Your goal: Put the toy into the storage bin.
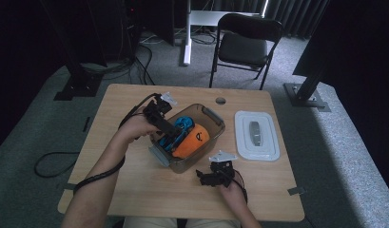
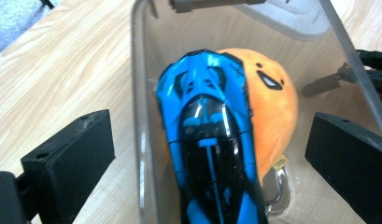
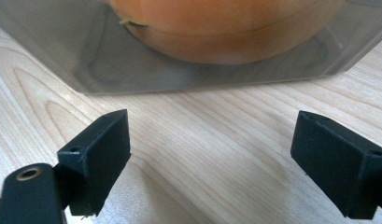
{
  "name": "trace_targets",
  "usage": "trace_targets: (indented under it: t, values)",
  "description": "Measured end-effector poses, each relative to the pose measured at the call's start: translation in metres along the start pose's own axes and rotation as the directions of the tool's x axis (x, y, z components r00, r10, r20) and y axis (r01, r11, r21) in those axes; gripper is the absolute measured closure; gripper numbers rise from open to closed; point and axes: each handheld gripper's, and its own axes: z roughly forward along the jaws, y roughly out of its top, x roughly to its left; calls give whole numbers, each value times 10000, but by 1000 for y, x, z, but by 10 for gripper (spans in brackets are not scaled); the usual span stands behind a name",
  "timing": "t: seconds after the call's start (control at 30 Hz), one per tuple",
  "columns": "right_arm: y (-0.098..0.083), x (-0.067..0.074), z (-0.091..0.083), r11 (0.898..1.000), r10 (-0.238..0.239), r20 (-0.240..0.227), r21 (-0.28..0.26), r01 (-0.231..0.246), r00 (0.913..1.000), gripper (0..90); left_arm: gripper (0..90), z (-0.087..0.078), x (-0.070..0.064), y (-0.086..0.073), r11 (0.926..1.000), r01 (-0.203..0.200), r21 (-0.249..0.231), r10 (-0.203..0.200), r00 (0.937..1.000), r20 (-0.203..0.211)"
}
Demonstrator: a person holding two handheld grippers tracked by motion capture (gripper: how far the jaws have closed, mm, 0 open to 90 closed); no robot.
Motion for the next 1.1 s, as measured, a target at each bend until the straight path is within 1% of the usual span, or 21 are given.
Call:
trace_targets:
  t: [0.03, 0.1, 0.13, 0.2, 0.23, 0.27, 0.37, 0.43, 0.5, 0.53, 0.57, 0.6, 0.7, 0.8, 0.87, 0.9, 0.93, 0.97, 1.0, 1.07, 1.1]
  values:
    - [0, -1, 0, 10000, 31, -8, 11, -31, 10000, 116, 20, -1, 1, -2, 10000, 67, -38, -67, 10000, 24]
    - [1, -3, -1, 9999, 98, 25, -34, -98, 9999, 116, 20, -4, 4, -7, 10000, 77, -52, -78, 9998, -187]
    - [2, -4, -2, 9999, 131, 36, -35, -131, 9999, 116, 21, -6, 6, -9, 9999, 140, -97, -141, 9997, -173]
    - [3, -6, -3, 9998, 198, 64, -88, -197, 9998, 116, 23, -10, 10, -13, 9997, 205, -155, -211, 9992, -354]
    - [3, -6, -3, 9998, 198, 64, -88, -197, 9998, 116, 23, -10, 10, -13, 9997, 205, -155, -211, 9992, -354]
    - [4, -7, -4, 9996, 238, 68, -120, -237, 9997, 116, 23, -13, 14, -17, 9991, 324, -276, -334, 9988, -367]
    - [5, -8, -5, 9997, 235, 103, -120, -234, 9997, 117, 23, -19, 20, -24, 9984, 408, -396, -429, 9976, -550]
    - [4, -9, -5, 9997, 244, 102, -88, -243, 9997, 116, 23, -21, 24, -29, 9977, 430, -529, -470, 9959, -767]
    - [4, -10, -5, 9996, 284, 119, -53, -283, 9995, 117, 23, -23, 29, -34, 9963, 580, -631, -634, 9943, -863]
    - [4, -11, -5, 9995, 310, 96, -41, -309, 9995, 116, 23, -23, 31, -38, 9954, 569, -767, -645, 9928, -1006]
    - [4, -11, -5, 9994, 335, 94, -38, -334, 9994, 116, 23, -23, 34, -41, 9946, 697, -767, -774, 9917, -1022]
    - [4, -11, -5, 9994, 338, 96, -44, -338, 9994, 116, 23, -22, 37, -44, 9929, 869, -808, -952, 9899, -1054]
    - [5, -11, -6, 9994, 339, 48, -97, -338, 9994, 116, 23, -17, 47, -56, 9909, 1138, -722, -1217, 9856, -1175]
    - [6, -11, -6, 9994, 331, 30, -112, -330, 9994, 117, 23, -12, 54, -66, 9856, 1468, -834, -1559, 9810, -1152]
    - [6, -12, -6, 9994, 335, 42, -93, -335, 9994, 117, 23, -8, 59, -73, 9806, 1717, -951, -1817, 9772, -1094]
    - [6, -12, -6, 9994, 349, 34, -85, -348, 9994, 117, 23, -5, 61, -76, 9794, 1767, -975, -1875, 9753, -1167]
    - [6, -12, -6, 9993, 368, 47, -93, -367, 9993, 117, 23, -5, 61, -76, 9794, 1767, -975, -1875, 9753, -1167]
    - [6, -13, -6, 9993, 372, 81, -100, -371, 9993, 117, 23, 2, 65, -81, 9781, 1845, -962, -1962, 9718, -1311]
    - [6, -14, -6, 9991, 406, 97, -123, -404, 9991, 116, 23, 5, 66, -85, 9762, 1922, -1002, -2042, 9704, -1287]
    - [6, -15, -8, 9987, 485, 80, -165, -483, 9988, 117, 23, 12, 69, -91, 9717, 2149, -980, -2267, 9650, -1316]
    - [6, -15, -8, 9986, 493, 93, -190, -492, 9987, 116, 23, 15, 70, -94, 9698, 2217, -1015, -2334, 9645, -1234]
